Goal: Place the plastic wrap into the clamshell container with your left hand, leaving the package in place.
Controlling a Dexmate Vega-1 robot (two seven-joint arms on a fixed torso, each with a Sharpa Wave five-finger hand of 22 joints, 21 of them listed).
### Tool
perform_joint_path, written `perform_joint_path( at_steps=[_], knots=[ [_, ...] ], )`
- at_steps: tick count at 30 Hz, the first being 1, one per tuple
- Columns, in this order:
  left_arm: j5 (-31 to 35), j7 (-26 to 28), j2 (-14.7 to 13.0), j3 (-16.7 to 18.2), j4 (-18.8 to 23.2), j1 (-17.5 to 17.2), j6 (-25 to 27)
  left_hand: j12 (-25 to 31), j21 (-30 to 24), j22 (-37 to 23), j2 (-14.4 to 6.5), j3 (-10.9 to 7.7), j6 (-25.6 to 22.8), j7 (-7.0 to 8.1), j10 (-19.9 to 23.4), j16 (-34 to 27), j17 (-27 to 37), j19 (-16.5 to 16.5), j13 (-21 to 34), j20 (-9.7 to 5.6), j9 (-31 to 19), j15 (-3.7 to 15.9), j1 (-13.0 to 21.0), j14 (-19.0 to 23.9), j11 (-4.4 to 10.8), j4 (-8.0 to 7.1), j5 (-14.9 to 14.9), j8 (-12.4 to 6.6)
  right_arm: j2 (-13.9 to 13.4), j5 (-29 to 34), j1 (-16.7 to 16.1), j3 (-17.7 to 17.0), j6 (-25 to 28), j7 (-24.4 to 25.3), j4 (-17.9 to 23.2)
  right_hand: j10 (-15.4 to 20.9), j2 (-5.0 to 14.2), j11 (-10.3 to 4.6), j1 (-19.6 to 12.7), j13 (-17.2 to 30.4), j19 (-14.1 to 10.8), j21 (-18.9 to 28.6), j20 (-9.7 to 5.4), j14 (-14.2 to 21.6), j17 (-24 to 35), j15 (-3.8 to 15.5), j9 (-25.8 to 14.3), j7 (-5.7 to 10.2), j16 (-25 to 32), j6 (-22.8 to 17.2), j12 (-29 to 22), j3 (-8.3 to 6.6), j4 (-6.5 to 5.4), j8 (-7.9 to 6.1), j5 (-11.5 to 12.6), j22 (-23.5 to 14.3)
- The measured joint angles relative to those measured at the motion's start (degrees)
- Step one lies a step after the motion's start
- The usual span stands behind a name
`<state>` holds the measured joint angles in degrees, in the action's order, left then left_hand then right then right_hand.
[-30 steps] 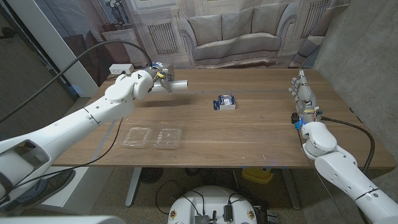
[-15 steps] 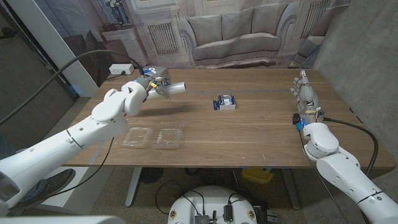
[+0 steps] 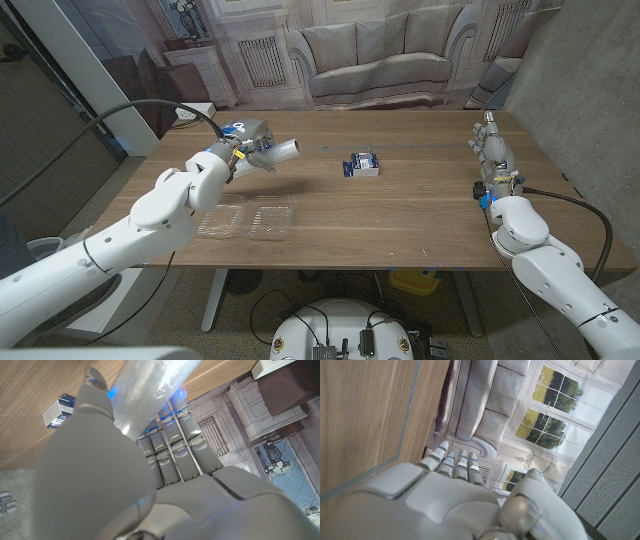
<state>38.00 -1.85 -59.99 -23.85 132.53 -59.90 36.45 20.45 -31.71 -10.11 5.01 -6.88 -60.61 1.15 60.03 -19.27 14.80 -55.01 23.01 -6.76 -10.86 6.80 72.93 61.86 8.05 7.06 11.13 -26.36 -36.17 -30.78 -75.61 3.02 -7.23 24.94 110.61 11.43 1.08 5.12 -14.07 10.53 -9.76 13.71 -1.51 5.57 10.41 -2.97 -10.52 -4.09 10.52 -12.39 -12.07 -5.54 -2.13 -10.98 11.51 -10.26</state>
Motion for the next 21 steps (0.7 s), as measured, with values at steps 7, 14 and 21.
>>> perform_joint_path(
  at_steps=[7,14,21],
  knots=[
    [-1.02,2.03,-0.24,2.1,3.01,-4.41,1.86,-0.33,0.0,-0.17,-0.08,0.0,0.0,0.0,0.12,0.36,0.03,0.0,0.26,0.0,-0.03,0.2,-0.08,0.2,0.12,0.0,0.0,0.12,0.05,-0.31,0.25,-0.34,-0.68,-0.93,-0.73,0.0,0.0,0.0,0.0,0.0,0.0,0.0,0.0,0.0,0.0,0.0,0.0,0.0,0.0,0.0,0.0,0.0,0.0,0.0,0.0,0.0],
    [-2.8,3.82,-0.51,3.23,5.0,-7.17,4.43,-0.54,0.0,-0.17,-0.14,0.0,-0.01,0.02,0.12,0.43,0.17,0.52,0.26,0.11,-0.03,0.32,-0.14,0.1,0.12,0.0,-0.05,0.12,0.19,-0.74,0.51,-0.67,-1.23,-1.54,-1.75,0.0,0.0,0.0,0.0,0.0,0.0,-0.4,0.0,0.0,0.0,0.0,0.0,0.0,0.0,0.0,0.0,0.0,0.0,0.0,0.0,0.0],
    [-3.55,3.95,-0.9,2.31,5.19,-7.25,5.05,-0.78,0.0,-0.17,-0.14,0.0,-0.04,0.04,0.12,0.47,0.23,1.25,0.54,-0.2,-0.35,0.73,-0.14,0.27,0.11,-0.01,-0.06,0.35,0.21,-1.13,0.58,-0.81,-1.3,-1.9,-2.17,0.0,0.0,0.0,0.0,0.0,0.0,-0.4,0.0,0.0,0.0,0.0,0.0,0.0,0.0,0.0,0.0,0.0,0.0,0.0,0.0,0.0]
  ],
)
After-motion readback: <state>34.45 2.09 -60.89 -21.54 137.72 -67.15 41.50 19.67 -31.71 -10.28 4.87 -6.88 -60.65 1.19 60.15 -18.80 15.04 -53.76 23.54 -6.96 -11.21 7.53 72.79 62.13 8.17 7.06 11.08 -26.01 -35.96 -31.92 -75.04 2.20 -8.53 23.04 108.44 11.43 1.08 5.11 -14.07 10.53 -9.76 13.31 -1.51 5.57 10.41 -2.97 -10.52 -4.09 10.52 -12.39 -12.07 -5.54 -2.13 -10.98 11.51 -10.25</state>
